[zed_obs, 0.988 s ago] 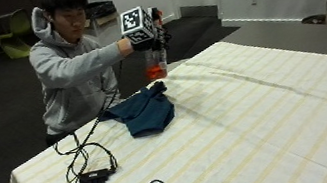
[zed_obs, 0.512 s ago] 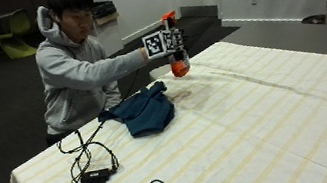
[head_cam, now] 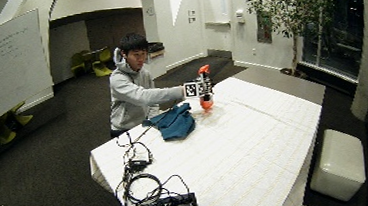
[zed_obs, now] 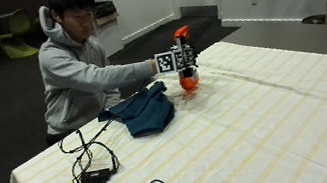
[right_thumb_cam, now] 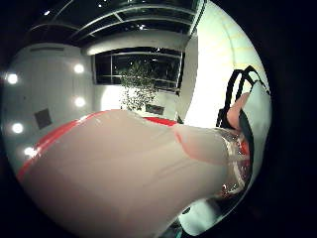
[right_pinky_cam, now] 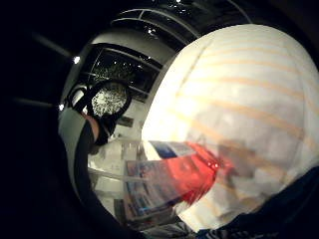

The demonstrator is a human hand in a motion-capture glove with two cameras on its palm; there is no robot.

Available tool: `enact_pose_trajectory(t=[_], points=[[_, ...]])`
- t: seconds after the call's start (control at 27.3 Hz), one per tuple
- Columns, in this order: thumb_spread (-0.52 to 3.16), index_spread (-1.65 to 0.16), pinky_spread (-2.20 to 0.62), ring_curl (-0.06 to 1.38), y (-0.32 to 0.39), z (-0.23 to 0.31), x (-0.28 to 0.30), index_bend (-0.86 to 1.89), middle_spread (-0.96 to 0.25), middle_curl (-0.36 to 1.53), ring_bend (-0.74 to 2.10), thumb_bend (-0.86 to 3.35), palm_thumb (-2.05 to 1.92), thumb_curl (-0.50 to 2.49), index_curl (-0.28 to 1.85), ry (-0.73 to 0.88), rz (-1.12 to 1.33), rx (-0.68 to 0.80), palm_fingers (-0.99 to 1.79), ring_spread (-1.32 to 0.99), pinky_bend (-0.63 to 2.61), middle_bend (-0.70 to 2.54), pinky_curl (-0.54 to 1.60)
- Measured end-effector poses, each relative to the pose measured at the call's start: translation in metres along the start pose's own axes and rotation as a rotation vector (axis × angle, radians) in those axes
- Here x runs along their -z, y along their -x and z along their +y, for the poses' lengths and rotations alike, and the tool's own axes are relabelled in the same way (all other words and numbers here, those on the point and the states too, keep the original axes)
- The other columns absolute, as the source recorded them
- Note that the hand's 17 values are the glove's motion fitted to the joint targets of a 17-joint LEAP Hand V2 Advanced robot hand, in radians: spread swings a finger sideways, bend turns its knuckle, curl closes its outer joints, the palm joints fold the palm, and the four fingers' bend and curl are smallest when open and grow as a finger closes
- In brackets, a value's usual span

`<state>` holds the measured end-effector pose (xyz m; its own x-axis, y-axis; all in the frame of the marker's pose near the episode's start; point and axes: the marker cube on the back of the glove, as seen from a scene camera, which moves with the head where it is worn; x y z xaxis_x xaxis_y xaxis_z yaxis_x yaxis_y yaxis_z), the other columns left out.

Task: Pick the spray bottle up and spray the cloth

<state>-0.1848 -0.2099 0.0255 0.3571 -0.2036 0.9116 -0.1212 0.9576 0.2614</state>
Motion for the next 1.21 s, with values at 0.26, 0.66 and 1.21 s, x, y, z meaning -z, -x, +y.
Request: enact_pose_trajectory(t=[0.26,0.66,1.21], points=[[0.19,-0.21,-0.3,0.42,-0.006,-0.011,0.002,0.33,-0.12,0.46,0.42,-0.05,0.92,0.74,0.5,-0.144,0.014,-0.04,1.34,-0.16,0.41,0.53,0.39],[0.54,-0.29,-0.06,0.43,-0.018,-0.007,0.044,0.05,-0.08,0.42,0.27,-0.05,0.89,0.66,0.44,0.095,0.12,-0.052,0.27,-0.11,0.5,0.31,0.46],[0.72,-0.36,0.14,0.33,-0.009,0.017,0.089,0.09,0.03,0.35,0.22,-0.04,0.77,0.51,0.24,0.094,0.157,-0.025,0.02,-0.03,0.6,0.2,0.39]])
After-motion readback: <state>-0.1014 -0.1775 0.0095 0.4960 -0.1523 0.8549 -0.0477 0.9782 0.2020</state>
